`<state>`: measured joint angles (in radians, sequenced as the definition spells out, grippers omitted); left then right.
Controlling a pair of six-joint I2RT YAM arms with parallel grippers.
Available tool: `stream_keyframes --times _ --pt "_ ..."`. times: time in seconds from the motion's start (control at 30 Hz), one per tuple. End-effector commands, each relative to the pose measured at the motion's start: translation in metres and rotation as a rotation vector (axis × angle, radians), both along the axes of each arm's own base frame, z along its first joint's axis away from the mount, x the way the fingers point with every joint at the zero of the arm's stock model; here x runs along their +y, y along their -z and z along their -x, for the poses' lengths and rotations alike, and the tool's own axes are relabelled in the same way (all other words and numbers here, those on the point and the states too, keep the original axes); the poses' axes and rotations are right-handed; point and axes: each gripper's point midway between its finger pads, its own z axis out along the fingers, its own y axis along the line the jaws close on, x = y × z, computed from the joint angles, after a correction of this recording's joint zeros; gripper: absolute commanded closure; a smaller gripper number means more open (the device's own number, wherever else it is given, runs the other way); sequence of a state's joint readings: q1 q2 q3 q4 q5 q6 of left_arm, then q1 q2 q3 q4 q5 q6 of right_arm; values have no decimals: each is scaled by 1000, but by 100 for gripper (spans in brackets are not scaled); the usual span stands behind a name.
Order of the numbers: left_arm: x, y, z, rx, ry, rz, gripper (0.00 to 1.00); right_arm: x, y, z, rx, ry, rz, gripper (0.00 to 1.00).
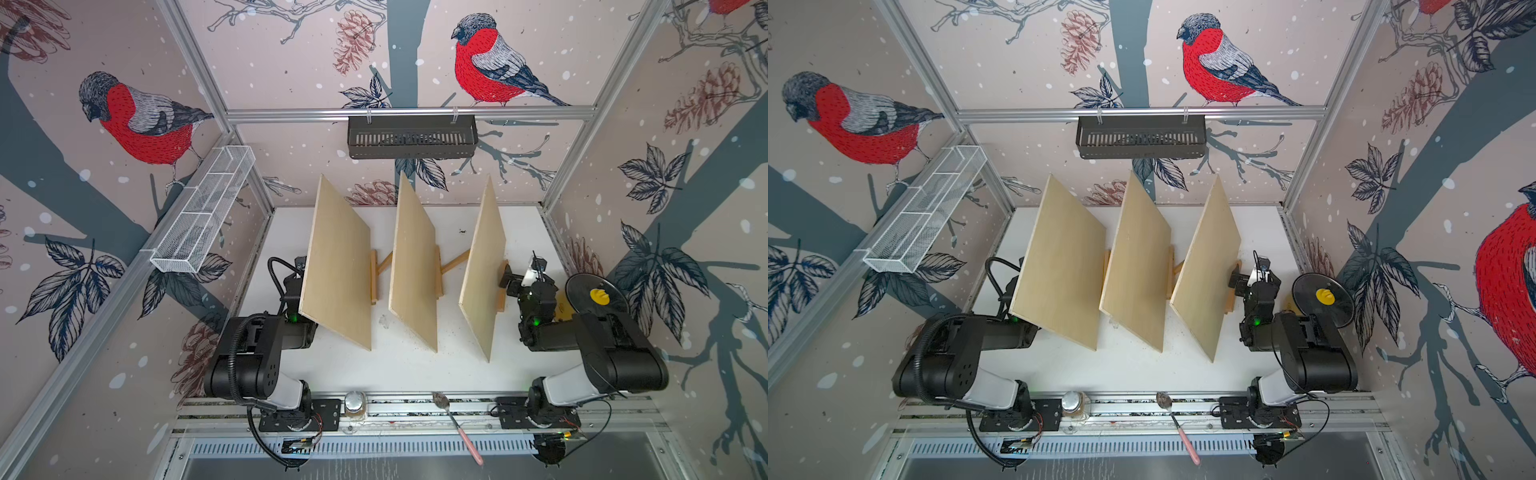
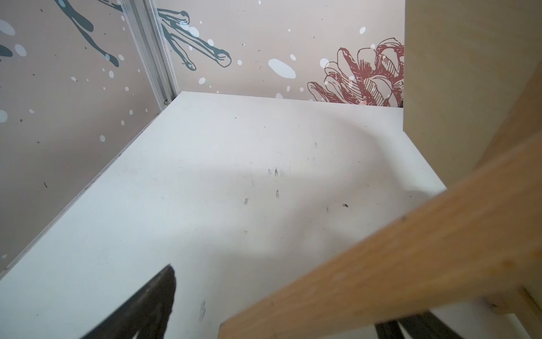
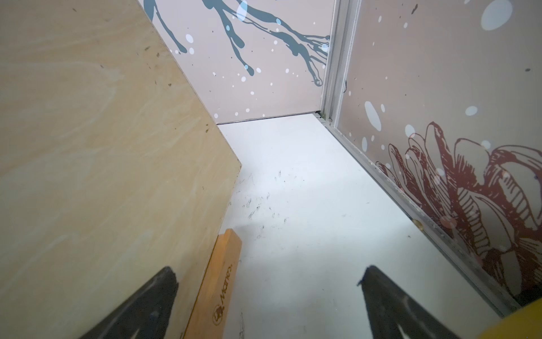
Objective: Disassemble the easel
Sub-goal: Pick up the drawing board from the easel.
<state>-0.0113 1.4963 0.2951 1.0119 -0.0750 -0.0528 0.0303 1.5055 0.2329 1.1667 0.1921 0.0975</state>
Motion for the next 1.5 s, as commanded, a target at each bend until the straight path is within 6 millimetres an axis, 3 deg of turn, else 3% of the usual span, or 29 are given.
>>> stream_keyframes --times 0.0,1.23,1.33,1.47 --pt "1 -17 -5 -67 1 -7 1 -1 -10 -2 -37 3 18 0" --pt "0 -17 -5 -66 4 -6 1 -1 -10 -2 -35 4 17 1" --pt "0 -17 -5 -68 3 -7 6 -1 -10 -3 -35 3 15 1" --pt "1 -17 -5 -69 1 -7 31 -1 -10 -2 -35 3 15 1"
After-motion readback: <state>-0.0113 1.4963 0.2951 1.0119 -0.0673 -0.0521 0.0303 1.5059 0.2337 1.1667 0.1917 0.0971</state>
